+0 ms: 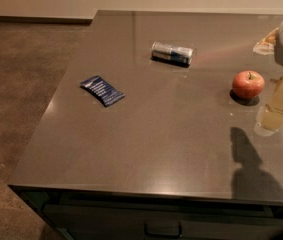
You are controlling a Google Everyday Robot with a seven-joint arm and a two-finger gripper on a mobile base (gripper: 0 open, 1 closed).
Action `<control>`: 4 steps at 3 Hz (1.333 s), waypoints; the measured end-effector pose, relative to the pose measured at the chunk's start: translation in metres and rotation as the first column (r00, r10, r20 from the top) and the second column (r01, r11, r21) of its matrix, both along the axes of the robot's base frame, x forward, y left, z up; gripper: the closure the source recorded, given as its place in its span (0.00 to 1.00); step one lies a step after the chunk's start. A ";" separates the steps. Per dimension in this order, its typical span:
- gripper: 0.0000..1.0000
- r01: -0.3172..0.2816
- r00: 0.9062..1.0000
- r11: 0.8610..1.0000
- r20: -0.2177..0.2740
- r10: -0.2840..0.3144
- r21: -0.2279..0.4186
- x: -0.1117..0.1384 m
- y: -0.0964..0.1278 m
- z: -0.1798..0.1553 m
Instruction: Place redbull can upright
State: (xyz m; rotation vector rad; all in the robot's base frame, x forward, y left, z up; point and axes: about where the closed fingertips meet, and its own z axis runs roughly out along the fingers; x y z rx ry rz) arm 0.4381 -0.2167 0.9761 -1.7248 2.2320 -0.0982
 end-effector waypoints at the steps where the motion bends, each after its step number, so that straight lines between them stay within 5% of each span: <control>1: 0.00 -0.004 1.000 1.000 0.017 0.004 0.012 0.007 0.005 0.003; 4: 0.00 0.055 0.998 0.996 0.034 -0.057 0.075 0.100 0.043 -0.002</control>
Offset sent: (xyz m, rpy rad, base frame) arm 0.0629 0.0335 0.0067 0.0634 -0.0513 -0.0253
